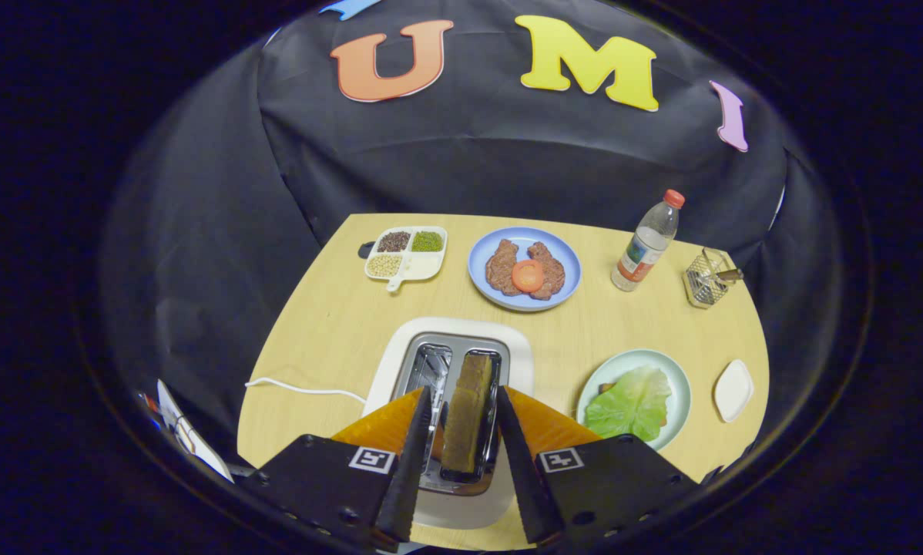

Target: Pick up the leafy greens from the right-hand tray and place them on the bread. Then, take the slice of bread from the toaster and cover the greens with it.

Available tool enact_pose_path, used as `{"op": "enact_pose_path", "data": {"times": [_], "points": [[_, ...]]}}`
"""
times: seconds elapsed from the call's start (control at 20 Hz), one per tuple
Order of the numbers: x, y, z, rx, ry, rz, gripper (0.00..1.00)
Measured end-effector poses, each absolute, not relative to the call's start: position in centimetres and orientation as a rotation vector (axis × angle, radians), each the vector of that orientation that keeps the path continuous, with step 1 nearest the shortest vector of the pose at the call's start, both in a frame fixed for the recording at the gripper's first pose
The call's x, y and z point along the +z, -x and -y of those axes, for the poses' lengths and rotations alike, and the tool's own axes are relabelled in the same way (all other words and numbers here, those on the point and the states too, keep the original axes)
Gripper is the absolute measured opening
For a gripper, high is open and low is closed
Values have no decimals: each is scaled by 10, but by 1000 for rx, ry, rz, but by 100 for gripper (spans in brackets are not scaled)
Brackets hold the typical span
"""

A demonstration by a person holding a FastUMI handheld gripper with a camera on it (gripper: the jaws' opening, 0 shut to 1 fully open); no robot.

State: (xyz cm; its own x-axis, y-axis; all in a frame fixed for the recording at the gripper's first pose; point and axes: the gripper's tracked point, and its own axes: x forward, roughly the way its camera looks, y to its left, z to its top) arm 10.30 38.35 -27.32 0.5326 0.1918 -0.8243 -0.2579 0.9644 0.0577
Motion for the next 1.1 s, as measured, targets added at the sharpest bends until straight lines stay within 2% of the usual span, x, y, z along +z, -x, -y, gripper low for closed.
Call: {"op": "enact_pose_path", "data": {"times": [0.05, 0.25, 0.3, 0.35, 0.4, 0.85, 1.1], "points": [[-273, -101, -386, 271, 83, -974, 52], [-269, -104, -385, 246, 111, -969, 21], [-267, -103, -384, 248, 105, -972, 17], [-268, -102, -382, 244, 109, -978, 17], [-265, -102, -381, 244, 101, -979, 12], [-197, -98, -363, 311, -11, -910, 12], [-175, -101, -313, 290, -80, -909, 12]]}}
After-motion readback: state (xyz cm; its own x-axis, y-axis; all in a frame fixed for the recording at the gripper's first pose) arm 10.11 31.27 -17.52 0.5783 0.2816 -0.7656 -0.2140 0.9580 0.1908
